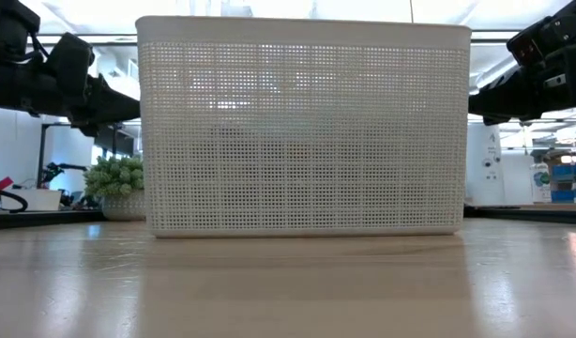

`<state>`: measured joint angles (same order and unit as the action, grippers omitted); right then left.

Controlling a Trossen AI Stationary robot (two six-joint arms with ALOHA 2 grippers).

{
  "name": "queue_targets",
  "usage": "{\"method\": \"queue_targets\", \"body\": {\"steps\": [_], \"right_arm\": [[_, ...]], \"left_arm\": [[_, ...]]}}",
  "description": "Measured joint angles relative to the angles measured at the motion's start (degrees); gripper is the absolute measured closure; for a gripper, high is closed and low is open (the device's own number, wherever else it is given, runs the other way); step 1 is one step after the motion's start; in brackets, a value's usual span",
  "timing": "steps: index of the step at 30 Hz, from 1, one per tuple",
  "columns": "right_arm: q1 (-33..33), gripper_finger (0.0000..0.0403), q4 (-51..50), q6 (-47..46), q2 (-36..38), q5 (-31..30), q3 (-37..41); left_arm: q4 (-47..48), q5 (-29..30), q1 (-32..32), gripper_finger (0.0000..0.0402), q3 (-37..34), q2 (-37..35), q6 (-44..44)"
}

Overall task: Sort clothes
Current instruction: Return to Home Position

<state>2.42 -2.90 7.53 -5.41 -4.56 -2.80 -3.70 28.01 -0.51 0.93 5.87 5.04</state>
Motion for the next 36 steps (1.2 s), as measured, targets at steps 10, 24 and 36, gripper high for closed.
{"method": "queue_targets", "body": {"steps": [10, 24, 36], "right_arm": [[0.0, 0.0403, 0.0, 0.0, 0.0, 0.0, 0.0], [0.0, 0.0403, 0.0, 0.0, 0.0, 0.0, 0.0], [0.0, 0.0403, 0.1, 0.0, 0.0, 0.0, -0.1]], "left_arm": [[0.0, 0.0, 0.0, 0.0402, 0.0, 3.0, 0.0], [-1.6, -0.1, 0.0, 0.0402, -0.3, -5.8, 0.0], [-2.7, -0.1, 0.0, 0.0402, -0.3, -5.3, 0.0]]}}
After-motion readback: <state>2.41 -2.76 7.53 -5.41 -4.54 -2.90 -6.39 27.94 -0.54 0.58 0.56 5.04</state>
